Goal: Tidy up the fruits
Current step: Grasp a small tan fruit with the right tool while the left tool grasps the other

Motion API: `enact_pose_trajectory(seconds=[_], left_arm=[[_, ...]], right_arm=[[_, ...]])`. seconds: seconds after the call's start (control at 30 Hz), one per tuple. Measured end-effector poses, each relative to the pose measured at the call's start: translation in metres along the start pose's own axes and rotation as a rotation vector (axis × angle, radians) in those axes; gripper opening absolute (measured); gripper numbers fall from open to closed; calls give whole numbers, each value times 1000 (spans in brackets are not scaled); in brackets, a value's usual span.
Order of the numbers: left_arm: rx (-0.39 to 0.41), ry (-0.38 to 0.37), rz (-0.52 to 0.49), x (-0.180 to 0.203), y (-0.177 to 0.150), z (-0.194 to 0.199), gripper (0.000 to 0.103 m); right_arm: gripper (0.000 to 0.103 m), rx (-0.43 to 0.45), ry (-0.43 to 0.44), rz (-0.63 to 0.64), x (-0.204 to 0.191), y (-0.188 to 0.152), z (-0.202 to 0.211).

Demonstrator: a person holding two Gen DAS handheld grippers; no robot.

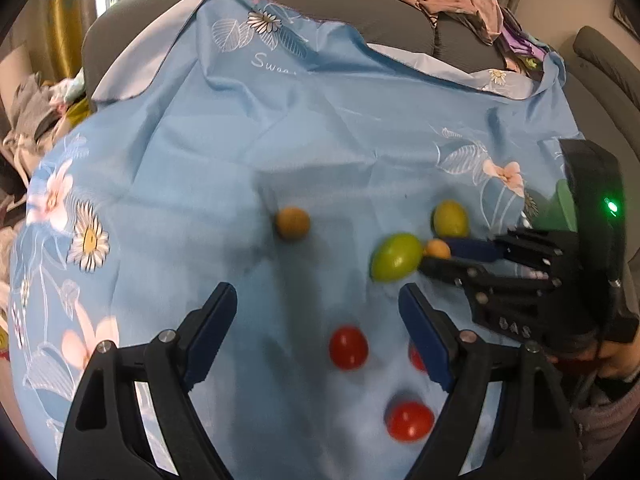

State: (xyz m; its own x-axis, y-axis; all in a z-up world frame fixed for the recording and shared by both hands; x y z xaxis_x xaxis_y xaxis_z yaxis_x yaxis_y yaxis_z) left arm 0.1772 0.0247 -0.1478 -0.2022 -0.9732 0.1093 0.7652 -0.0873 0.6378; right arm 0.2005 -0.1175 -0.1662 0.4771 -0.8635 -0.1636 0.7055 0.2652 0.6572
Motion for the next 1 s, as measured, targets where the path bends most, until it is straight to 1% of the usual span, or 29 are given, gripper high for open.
enact_pose_trajectory(seconds=[0.1,0.17,0.23,0.3,0.33,0.37,0.43,0.53,0.6,0.7,0.8,0.83,0.9,0.93,1.0], left_arm=[[0,13,-10,2,11,-11,79],[-2,1,-10,3,17,-17,74],[1,-7,-23,6,24,-24,73],[0,-4,-52,10,29,-31,68],[-5,-9,-65,11,32,-35,63],[-13,-14,-80,12,34,-40,62],[-23,-1,-103,11,36,-49,62],[-49,40,-121,7,38,-63,62],[-75,53,-130,5,38,-72,60],[-84,61,-146,10,39,-75,59],[-79,56,-152,12,38,-71,56],[-70,35,-145,13,39,-66,54],[-46,-18,-127,15,39,-57,54],[-34,-18,-126,16,39,-54,56],[-17,20,-134,14,39,-53,56]], right_arm=[[30,27,6,-35,8,1,6],[30,50,-25,-49,16,2,12],[30,66,-35,-64,23,3,18],[30,77,-42,-74,27,2,22],[30,82,-43,-78,29,1,24],[30,88,-39,-82,30,0,26],[30,106,-23,-89,31,-1,30],[30,127,-9,-88,31,-1,34],[30,138,-1,-82,30,0,36],[30,147,9,-77,29,1,37],[30,156,13,-78,29,1,38],[30,160,15,-80,29,1,39],[30,167,16,-81,30,1,42],[30,171,17,-83,30,0,43],[30,177,21,-86,30,-1,44]])
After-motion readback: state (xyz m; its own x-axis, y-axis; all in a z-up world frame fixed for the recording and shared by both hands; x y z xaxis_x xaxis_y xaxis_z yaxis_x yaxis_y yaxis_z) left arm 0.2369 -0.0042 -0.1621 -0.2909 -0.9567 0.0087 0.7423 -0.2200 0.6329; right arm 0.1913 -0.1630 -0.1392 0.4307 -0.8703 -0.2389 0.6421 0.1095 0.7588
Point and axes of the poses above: each gripper's, at about its wrist camera, not at the fingertips, and z roughly against the way its jaws point, x to its right, y to its top, the point moved 3 cm from there along -z, roughly the way its jaws point, and after that the axes turned 6 degrees about x, right-handed, at the moved point
